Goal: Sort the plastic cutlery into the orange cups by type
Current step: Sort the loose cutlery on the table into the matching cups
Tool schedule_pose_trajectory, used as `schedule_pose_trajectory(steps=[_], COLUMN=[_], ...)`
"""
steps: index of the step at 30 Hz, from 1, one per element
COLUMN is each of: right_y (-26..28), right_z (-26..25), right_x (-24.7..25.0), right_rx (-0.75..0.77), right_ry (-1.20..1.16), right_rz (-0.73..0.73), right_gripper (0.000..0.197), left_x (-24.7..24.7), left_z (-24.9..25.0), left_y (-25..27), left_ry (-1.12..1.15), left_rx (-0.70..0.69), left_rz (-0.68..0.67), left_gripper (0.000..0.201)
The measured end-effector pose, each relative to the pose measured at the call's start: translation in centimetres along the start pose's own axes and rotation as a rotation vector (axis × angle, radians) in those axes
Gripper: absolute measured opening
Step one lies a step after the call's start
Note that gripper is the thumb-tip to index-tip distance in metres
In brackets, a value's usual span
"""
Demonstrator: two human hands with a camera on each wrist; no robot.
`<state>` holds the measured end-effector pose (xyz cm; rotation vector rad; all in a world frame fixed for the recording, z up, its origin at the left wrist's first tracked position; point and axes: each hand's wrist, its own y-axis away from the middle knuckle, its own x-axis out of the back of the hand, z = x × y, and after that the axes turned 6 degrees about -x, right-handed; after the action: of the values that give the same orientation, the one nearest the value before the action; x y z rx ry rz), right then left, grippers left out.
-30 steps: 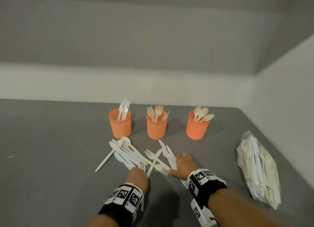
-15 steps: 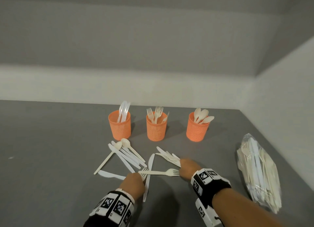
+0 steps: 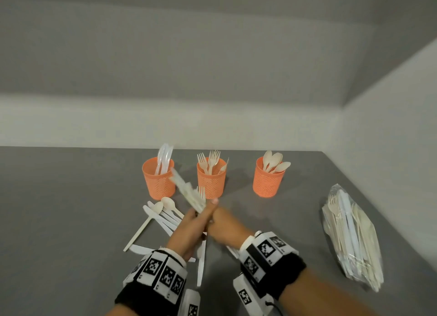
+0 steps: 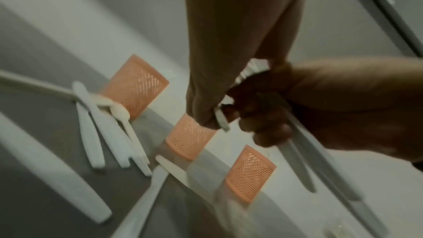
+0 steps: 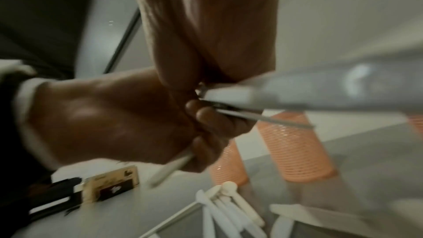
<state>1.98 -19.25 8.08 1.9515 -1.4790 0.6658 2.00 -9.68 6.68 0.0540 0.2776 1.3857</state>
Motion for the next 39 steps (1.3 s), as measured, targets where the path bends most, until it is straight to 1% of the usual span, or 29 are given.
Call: schedule_pose_trajectory(steps=[1, 2, 3, 6, 7, 8, 9, 10, 11, 12, 13, 14, 16, 18, 19, 20, 22, 23, 25, 26, 28, 30, 32, 33, 34, 36, 37, 39], right_y=[-0.3, -0.4, -0.4, -0.4, -0.4, -0.7, -1.3, -2.0, -2.5, -2.7, -2.7, -2.7, -2.4, -2.3, -2.6, -2.7, -3.0, -3.2, -3.4, -3.5, -3.6, -3.4, -3.1, -2.9, -2.8, -2.9, -2.9, -3.0], right_z=[-0.5, -0.8, -1.0, -1.3, -1.1, -0.7, 0.1, 1.3, 2.5, 3.7, 4.6, 5.1, 5.2, 4.7, 4.3, 3.8, 3.1, 2.9, 3.2, 3.3, 3.4, 3.0, 2.6, 2.7, 2.7, 2.4, 2.0, 0.7], right_x=[-0.7, -1.4, -1.9, -1.7, -1.1, -0.5, 0.2, 0.8, 1.4, 1.6, 1.5, 0.9, -1.1, -3.6, -4.5, -5.1, -5.2, -5.0, -4.6, -4.5, -4.4, -4.3, -4.5, -4.5, -4.7, -4.5, -4.2, -3.4], right_rx=[0.011, 0.022, 0.044, 0.14, 0.139, 0.128, 0.073, -0.017, -0.128, -0.225, -0.298, -0.329, -0.337, -0.347, -0.354, -0.334, -0.31, -0.317, -0.354, -0.391, -0.462, -0.53, -0.553, -0.548, -0.541, -0.541, -0.511, -0.393], right_ry=[0.071, 0.117, 0.131, 0.134, 0.12, 0.09, 0.052, 0.017, 0.032, 0.098, 0.206, 0.32, 0.508, 0.62, 0.655, 0.678, 0.688, 0.671, 0.614, 0.593, 0.565, 0.512, 0.481, 0.492, 0.504, 0.428, 0.335, 0.112], right_rz=[-0.012, -0.03, -0.057, -0.202, -0.241, -0.237, -0.187, -0.117, -0.047, -0.005, -0.023, -0.071, -0.163, -0.166, -0.153, -0.139, -0.134, -0.13, -0.118, -0.132, -0.153, -0.164, -0.151, -0.146, -0.134, -0.089, -0.042, 0.067], right_gripper=[0.038, 0.042, 0.046, 0.05, 0.048, 0.044, 0.038, 0.033, 0.029, 0.029, 0.033, 0.042, 0.059, 0.073, 0.074, 0.069, 0.048, 0.041, 0.037, 0.032, 0.006, 0.007, 0.026, 0.03, 0.031, 0.031, 0.03, 0.019], left_x=[0.0, 0.3, 0.9, 3.5, 4.4, 5.6, 6.7, 7.8, 8.7, 9.5, 10.2, 10.7, 11.4, 11.6, 11.7, 11.7, 11.8, 11.9, 12.1, 12.1, 12.0, 11.8, 11.6, 11.5, 11.5, 11.4, 11.4, 11.2], left_z=[-0.1, -0.1, -0.2, -0.3, -0.3, -0.4, -0.3, -0.3, -0.3, -0.3, -0.4, -0.5, -0.6, -0.8, -1.0, -1.1, -1.1, -1.1, -1.1, -1.0, -1.0, -0.9, -0.7, -0.7, -0.6, -0.4, -0.3, -0.1], left_y=[-0.3, -0.5, -0.7, -1.4, -1.7, -1.9, -2.1, -2.3, -2.2, -2.2, -2.1, -1.9, -1.5, -1.2, -1.1, -1.1, -1.0, -0.9, -0.9, -0.8, -0.8, -0.7, -0.7, -0.9, -1.0, -1.2, -1.4, -1.9], left_ry=[0.105, 0.173, 0.201, 0.271, 0.287, 0.315, 0.325, 0.329, 0.315, 0.306, 0.29, 0.277, 0.25, 0.234, 0.231, 0.234, 0.246, 0.248, 0.257, 0.259, 0.246, 0.243, 0.253, 0.256, 0.258, 0.278, 0.295, 0.324], left_rx=[0.003, -0.013, -0.037, -0.025, -0.007, 0.014, 0.036, 0.05, 0.054, 0.057, 0.06, 0.066, 0.084, 0.104, 0.113, 0.122, 0.142, 0.149, 0.159, 0.167, 0.183, 0.193, 0.205, 0.211, 0.219, 0.238, 0.247, 0.244], left_rz=[0.029, 0.091, 0.157, 0.267, 0.301, 0.335, 0.36, 0.372, 0.373, 0.376, 0.388, 0.4, 0.411, 0.398, 0.391, 0.382, 0.362, 0.348, 0.316, 0.298, 0.26, 0.211, 0.162, 0.142, 0.12, 0.079, 0.059, 0.034], left_gripper=[0.03, 0.022, 0.018, 0.017, 0.019, 0.019, 0.017, 0.014, 0.011, 0.01, 0.012, 0.015, 0.016, 0.015, 0.018, 0.02, 0.024, 0.023, 0.017, 0.015, 0.015, 0.017, 0.017, 0.017, 0.017, 0.017, 0.019, 0.02])
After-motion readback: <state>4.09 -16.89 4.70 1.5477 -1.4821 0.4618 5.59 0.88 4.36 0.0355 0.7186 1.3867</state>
